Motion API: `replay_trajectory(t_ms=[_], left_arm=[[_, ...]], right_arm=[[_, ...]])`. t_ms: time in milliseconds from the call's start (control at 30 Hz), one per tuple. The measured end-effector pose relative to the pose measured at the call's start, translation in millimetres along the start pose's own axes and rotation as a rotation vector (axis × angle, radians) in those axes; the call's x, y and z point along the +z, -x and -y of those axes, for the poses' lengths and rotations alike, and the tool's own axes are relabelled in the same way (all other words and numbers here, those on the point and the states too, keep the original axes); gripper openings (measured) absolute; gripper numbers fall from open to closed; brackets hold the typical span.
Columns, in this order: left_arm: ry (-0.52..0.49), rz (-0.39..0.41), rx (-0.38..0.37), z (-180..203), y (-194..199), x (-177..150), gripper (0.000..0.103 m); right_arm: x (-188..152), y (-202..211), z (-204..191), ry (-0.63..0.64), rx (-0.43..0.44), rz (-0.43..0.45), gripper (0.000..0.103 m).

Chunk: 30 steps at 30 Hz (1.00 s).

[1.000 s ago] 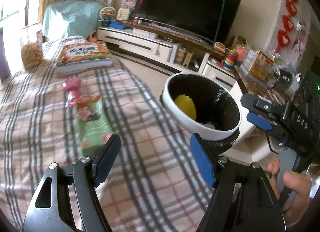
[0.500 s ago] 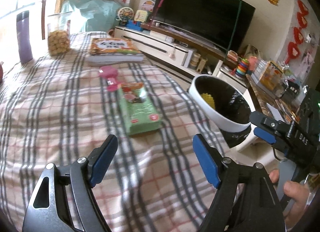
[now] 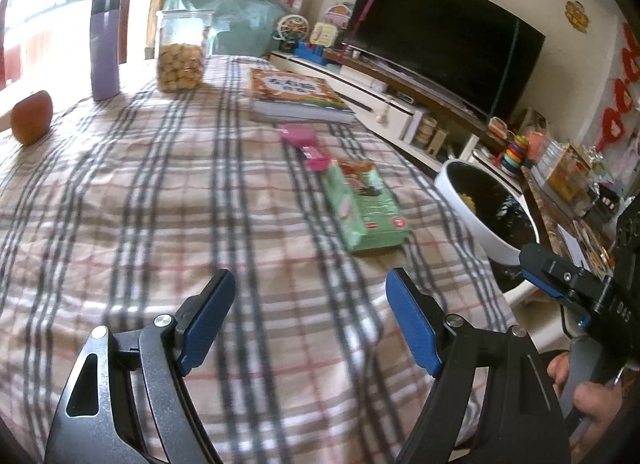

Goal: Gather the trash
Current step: 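Move both open tools back over the bed toward the green carton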

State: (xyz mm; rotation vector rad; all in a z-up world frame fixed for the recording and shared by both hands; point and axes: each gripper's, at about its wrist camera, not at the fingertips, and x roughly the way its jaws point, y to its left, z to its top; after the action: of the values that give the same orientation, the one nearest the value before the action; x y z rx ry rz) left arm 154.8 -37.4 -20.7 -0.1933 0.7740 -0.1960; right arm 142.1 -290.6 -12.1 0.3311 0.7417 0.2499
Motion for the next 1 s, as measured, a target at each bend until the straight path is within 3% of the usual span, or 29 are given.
replay_trajectory(t_ms=[433, 1000], left_arm=[[0.07, 0.003, 0.066, -45, 7, -6, 0.08], [0.114, -0.032, 0.095, -66, -12, -1, 0.08]], right_arm=[[-12, -27, -43, 0.101, 0.032, -0.057, 0.103], [-5, -74, -67, 0.205, 0.022, -0.093, 0.102]])
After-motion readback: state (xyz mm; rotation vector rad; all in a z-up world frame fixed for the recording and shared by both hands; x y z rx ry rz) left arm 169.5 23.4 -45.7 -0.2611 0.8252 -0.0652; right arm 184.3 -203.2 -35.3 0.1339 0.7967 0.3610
